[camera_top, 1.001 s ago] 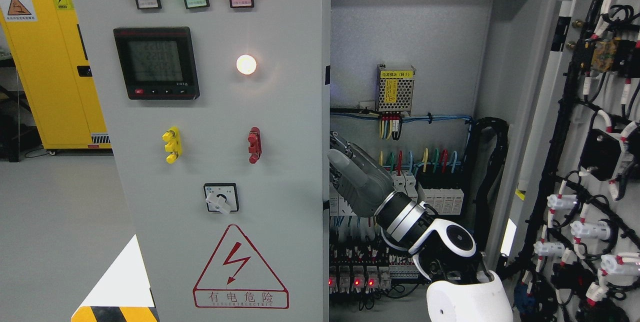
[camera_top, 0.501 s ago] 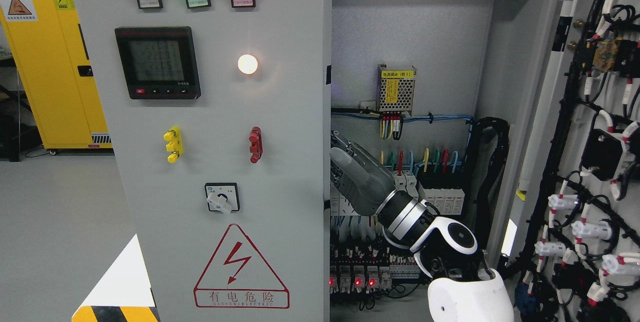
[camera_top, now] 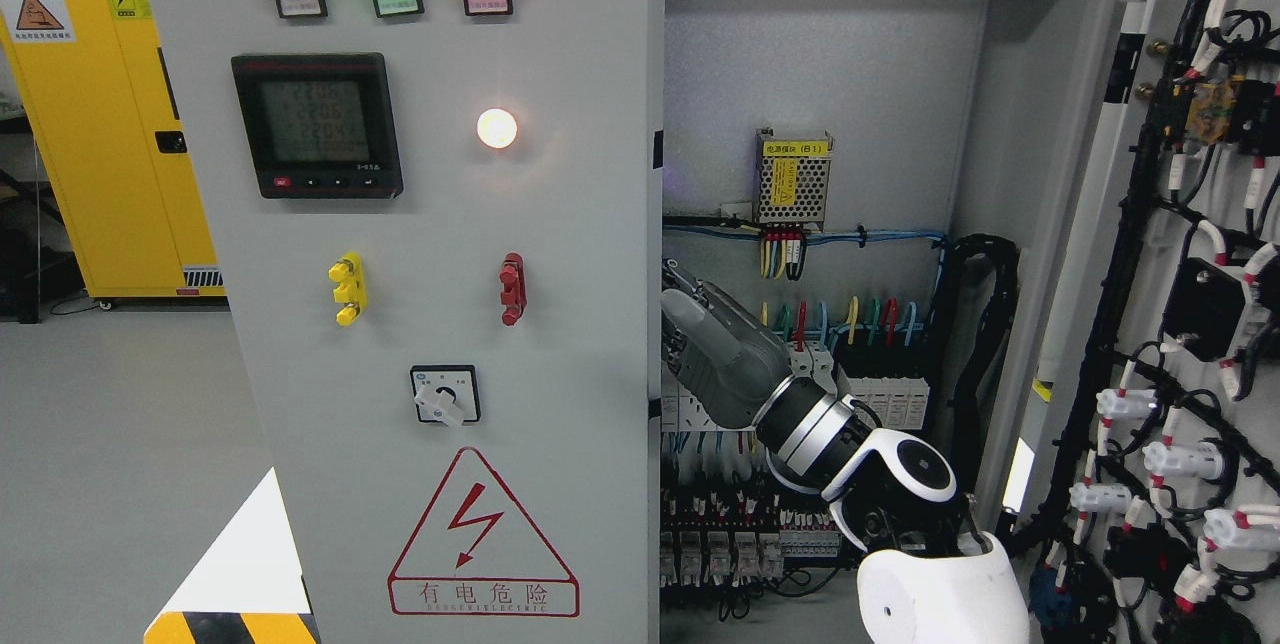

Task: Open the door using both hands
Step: 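Hook the right hand fingers behind the lit door's inner edge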

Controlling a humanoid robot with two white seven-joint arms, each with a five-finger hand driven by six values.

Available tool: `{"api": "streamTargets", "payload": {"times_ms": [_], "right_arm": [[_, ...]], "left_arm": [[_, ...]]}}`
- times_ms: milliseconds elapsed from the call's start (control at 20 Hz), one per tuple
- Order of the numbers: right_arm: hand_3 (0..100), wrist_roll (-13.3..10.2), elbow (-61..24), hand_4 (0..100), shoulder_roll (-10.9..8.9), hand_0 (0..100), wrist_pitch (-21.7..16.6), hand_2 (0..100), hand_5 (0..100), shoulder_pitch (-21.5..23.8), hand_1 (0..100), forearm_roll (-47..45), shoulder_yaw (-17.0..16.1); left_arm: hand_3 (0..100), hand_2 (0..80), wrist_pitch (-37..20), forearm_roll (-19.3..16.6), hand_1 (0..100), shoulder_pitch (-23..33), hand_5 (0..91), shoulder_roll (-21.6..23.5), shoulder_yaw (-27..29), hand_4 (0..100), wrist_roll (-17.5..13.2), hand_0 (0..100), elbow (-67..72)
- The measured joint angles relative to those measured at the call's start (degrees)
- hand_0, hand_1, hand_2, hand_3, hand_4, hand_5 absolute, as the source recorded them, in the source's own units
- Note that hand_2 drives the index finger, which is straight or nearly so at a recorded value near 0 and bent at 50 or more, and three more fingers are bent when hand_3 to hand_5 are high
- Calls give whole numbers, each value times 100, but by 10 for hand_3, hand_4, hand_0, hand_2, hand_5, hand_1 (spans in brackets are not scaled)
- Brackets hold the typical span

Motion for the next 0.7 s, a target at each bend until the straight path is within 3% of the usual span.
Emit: {"api": "streamTargets", "payload": {"times_ms": [551, 701], "right_arm": [[0, -56, -16, 0, -6, 0, 89, 40, 0, -47, 500, -200, -12], [0, 218, -23, 0, -4, 0, 123, 40, 0, -58, 500, -263, -9]], "left_arm": [[0, 0, -2, 0, 556, -1, 0, 0, 0, 0, 0, 120, 0], [0, 0, -4, 0, 556, -2, 0, 0, 1, 0, 0, 120, 0]]}}
